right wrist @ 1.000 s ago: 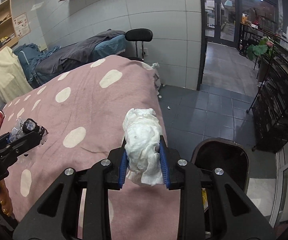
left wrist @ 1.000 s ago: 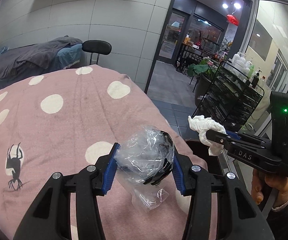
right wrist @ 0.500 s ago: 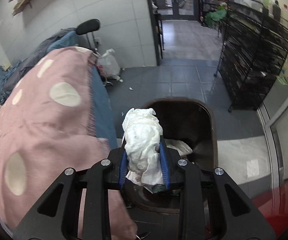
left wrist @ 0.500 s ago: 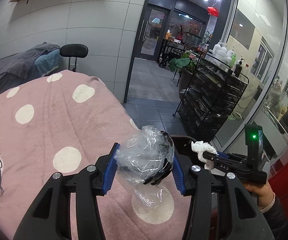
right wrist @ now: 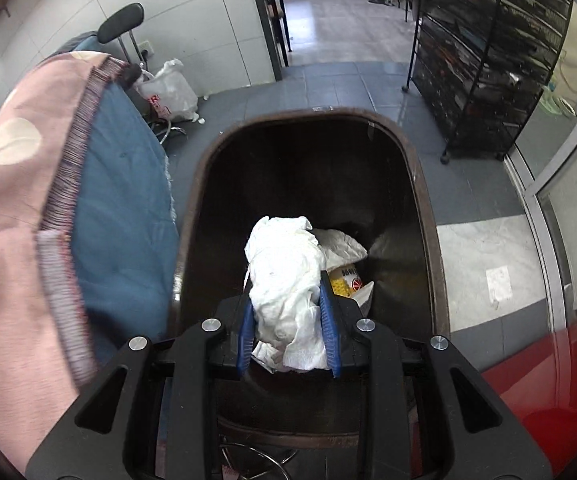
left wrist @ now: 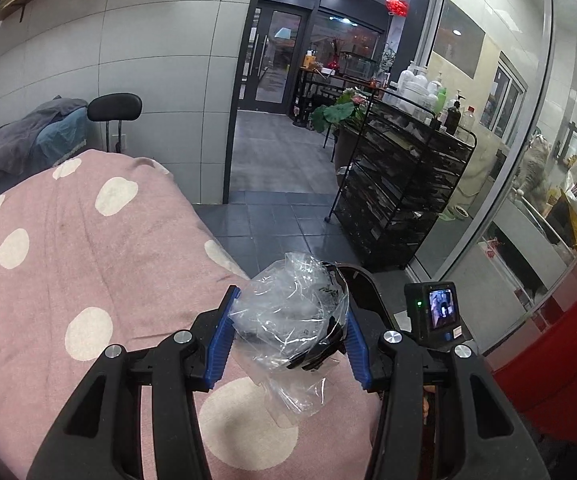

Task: Collect trash
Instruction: 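Carry the tissue ball into the bin and open the right tool while the left carries the bag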

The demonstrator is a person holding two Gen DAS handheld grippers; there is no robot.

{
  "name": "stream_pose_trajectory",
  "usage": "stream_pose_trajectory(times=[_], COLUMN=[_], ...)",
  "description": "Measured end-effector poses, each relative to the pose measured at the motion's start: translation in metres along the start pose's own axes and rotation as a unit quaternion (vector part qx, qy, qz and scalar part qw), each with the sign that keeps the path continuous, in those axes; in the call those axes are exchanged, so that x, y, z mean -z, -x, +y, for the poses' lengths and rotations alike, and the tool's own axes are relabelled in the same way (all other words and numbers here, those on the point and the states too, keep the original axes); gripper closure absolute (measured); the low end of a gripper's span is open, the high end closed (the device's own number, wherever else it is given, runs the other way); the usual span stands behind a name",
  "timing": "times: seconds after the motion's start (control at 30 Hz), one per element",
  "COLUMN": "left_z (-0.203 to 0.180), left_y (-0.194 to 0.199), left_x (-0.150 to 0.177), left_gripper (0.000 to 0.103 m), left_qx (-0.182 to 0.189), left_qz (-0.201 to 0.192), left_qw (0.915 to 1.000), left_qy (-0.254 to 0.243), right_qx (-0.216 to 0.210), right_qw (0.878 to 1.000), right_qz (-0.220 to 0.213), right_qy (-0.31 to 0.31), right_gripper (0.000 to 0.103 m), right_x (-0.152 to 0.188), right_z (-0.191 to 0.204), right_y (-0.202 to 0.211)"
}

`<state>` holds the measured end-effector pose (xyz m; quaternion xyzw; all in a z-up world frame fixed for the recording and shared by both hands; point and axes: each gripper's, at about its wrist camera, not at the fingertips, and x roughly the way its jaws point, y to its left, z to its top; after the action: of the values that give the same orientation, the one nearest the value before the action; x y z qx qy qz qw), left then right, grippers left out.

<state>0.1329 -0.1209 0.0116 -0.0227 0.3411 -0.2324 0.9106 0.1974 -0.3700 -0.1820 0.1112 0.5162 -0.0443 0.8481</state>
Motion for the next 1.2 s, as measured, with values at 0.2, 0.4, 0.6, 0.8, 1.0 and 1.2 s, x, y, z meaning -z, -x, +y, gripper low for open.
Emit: stream_pose_trajectory(times=[0.2, 0.4, 0.6, 0.8, 1.0, 1.2], left_z=[-0.016, -0.038, -0.07, -0.094, -0.107, -0.109], left_y=[-0.016, -0.044, -0.073, -0.101, -0.121, -0.131], left_x=[0.002, 0.003, 0.003, 0.008, 0.019, 0.025], left_gripper=[0.055, 0.055, 0.055, 0.055, 0.054, 0.04], left_qx=[0.018, 0.046, 0.075, 0.094, 0.101, 0.102], left_qz=[0.016, 0.042, 0.068, 0.102, 0.129, 0.138], left_qw=[0.9996, 0.9976, 0.9931, 0.9873, 0.9825, 0.9809], left_qy=[-0.013, -0.03, -0.059, -0.077, -0.089, -0.091], right_qx=[0.005, 0.018, 0.041, 0.072, 0.092, 0.104], right_qw=[0.999, 0.998, 0.996, 0.991, 0.987, 0.985], right_qz=[0.006, -0.014, -0.048, -0.07, -0.08, -0.084], right_qy=[-0.038, -0.053, -0.069, -0.085, -0.104, -0.11], right_gripper=[0.055, 0.046, 0.036, 0.036, 0.035, 0.032], right_x=[0.008, 0.021, 0.035, 0.047, 0.054, 0.059], right_z=[-0.017, -0.028, -0.044, -0.062, -0.079, -0.084], right_y=[-0.01, 0.013, 0.048, 0.073, 0.088, 0.094])
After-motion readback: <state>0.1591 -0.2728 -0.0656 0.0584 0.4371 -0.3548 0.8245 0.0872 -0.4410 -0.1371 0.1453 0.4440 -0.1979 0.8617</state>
